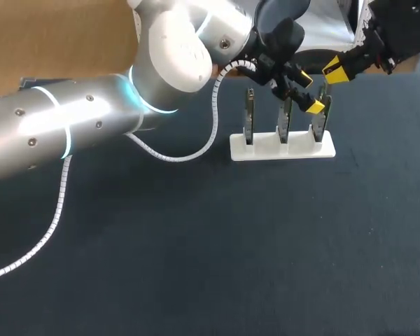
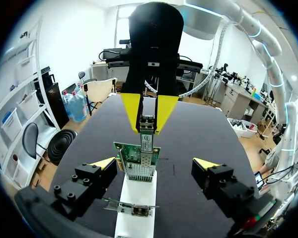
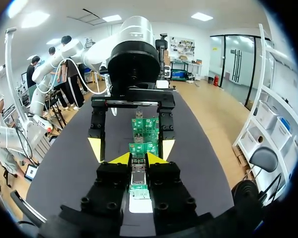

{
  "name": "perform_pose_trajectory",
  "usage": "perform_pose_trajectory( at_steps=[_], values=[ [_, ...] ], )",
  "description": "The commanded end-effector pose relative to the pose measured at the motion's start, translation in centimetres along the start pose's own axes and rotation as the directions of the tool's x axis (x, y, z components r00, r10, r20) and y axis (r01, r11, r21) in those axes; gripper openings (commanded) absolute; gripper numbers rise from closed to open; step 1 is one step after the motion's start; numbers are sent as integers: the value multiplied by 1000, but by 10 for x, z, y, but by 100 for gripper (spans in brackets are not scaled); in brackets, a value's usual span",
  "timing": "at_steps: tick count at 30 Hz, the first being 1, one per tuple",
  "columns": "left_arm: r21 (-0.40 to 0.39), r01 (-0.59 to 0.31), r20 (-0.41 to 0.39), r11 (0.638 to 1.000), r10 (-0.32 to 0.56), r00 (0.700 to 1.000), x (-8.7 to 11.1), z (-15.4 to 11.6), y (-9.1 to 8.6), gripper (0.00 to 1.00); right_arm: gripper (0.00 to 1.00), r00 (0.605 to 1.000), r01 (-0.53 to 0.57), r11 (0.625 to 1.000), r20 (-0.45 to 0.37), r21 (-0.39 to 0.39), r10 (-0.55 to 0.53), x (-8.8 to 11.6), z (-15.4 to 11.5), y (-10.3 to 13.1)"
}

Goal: Pick up the optical module with the left hand, and insert it into the network port with the right hand.

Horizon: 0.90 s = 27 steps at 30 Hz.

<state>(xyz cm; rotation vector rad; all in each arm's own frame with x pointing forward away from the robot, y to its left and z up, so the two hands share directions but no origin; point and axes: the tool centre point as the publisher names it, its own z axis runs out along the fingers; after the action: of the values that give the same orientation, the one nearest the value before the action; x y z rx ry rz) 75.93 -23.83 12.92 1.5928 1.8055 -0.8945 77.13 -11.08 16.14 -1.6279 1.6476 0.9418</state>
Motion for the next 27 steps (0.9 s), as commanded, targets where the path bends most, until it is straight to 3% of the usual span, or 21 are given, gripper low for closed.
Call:
perform_pose_trajectory(
  at_steps=[1,14,27],
  values=[
    [4,1,-4,1000,-1,1000,-1,1,2,100,100,1000,-5,1000,-5,12,5,-1,0,2],
    [4,1,-4,1000,-1,1000,-1,1,2,100,100,997,-28,999,76,35,26,-7,-14,1],
    [4,1,-4,1000,-1,1000,-1,1,2,100,100,997,-3,999,79,51,-1,-15,-24,2]
  ],
)
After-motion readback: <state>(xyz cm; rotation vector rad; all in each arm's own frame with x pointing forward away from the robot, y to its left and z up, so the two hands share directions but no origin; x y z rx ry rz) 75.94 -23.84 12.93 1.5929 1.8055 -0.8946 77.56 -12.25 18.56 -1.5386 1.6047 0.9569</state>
